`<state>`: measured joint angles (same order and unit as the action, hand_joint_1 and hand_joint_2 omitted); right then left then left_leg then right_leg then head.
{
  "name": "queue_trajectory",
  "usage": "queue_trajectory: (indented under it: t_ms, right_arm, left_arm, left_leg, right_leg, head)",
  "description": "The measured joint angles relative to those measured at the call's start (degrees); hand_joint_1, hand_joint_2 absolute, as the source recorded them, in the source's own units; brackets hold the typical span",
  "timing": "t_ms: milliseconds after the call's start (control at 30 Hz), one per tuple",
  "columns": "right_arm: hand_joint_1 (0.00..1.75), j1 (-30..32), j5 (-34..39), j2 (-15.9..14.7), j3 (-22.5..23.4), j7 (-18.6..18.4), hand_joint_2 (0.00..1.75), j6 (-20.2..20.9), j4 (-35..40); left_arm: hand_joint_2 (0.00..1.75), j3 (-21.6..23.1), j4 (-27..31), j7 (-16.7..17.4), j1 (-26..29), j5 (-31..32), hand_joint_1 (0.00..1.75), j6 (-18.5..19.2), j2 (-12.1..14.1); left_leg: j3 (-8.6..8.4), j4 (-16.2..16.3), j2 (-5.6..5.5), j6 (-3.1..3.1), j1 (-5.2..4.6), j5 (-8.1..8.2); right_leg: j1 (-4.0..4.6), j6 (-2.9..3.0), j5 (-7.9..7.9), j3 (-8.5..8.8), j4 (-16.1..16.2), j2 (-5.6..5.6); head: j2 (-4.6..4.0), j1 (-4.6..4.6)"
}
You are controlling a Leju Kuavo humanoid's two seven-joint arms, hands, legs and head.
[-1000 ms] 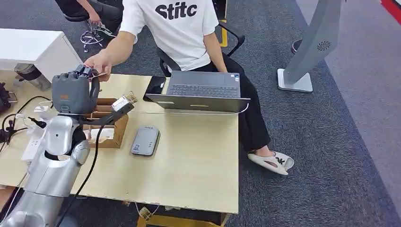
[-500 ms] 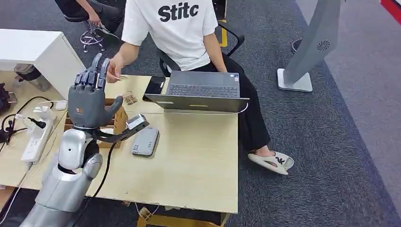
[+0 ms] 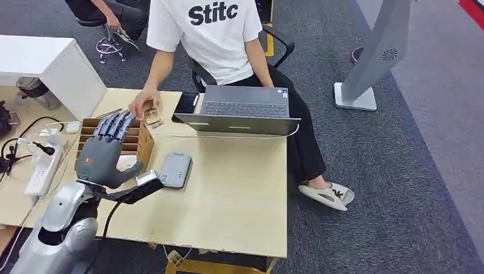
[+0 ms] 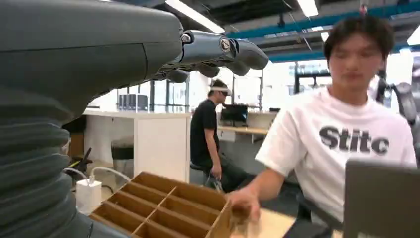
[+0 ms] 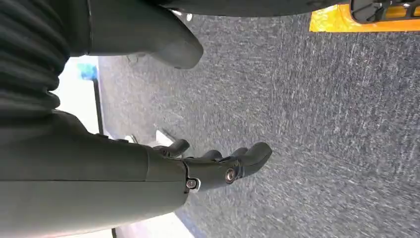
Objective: Pass the card to the sensor for recognition and then transmit it.
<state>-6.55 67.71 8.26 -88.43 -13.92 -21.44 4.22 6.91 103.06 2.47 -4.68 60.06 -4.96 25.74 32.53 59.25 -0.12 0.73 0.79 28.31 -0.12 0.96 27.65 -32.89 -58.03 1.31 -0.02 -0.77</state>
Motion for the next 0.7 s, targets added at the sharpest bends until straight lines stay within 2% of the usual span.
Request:
queue_trajectory:
  t_ms: [167, 300, 500, 700]
  right_arm:
    - [0.00, 0.05, 0.96, 0.00, 0.22, 0.22, 1.75, 0.00, -0.11]
    - [0.00, 0.03, 1.57, 0.00, 0.37, 0.22, 1.75, 0.02, -0.13]
    - [0.00, 0.11, 2.14, 0.00, 0.66, 0.74, 1.75, 0.17, -0.18]
    - [0.00, 0.10, 2.29, 0.00, 0.66, 0.74, 1.75, 0.35, -0.28]
  left_arm:
    - [1.75, -3.54, 4.25, -0.87, 6.92, -1.59, 0.00, 2.49, 4.62]
    - [1.75, -5.45, 5.35, -0.65, 10.90, -0.85, 0.00, 4.15, 6.68]
    - [1.75, -6.15, 4.93, 0.57, 13.76, 2.45, 0.00, 3.80, 6.81]
    - [1.75, -6.15, 0.92, 1.31, 13.79, 3.54, 0.00, 3.58, 5.52]
  left_leg:
    - [0.03, -0.01, 0.00, 0.01, 0.01, 0.01]
    - [0.04, -0.01, -0.03, 0.01, 0.01, 0.01]
    - [0.04, 0.00, -0.07, 0.01, 0.00, 0.01]
    - [0.02, 0.00, -0.07, 0.01, 0.00, 0.01]
  right_leg:
    - [0.00, 0.04, 0.04, -0.01, 0.00, -0.02]
    - [0.00, 0.03, 0.05, -0.01, 0.00, -0.06]
    - [0.00, 0.03, 0.04, 0.00, 0.02, -0.07]
    - [0.00, 0.03, 0.04, 0.00, 0.02, -0.07]
  head:
    - [-0.02, 0.02]
    - [0.00, 0.04]
    - [0.00, 0.02]
    - [0.00, 0.02]
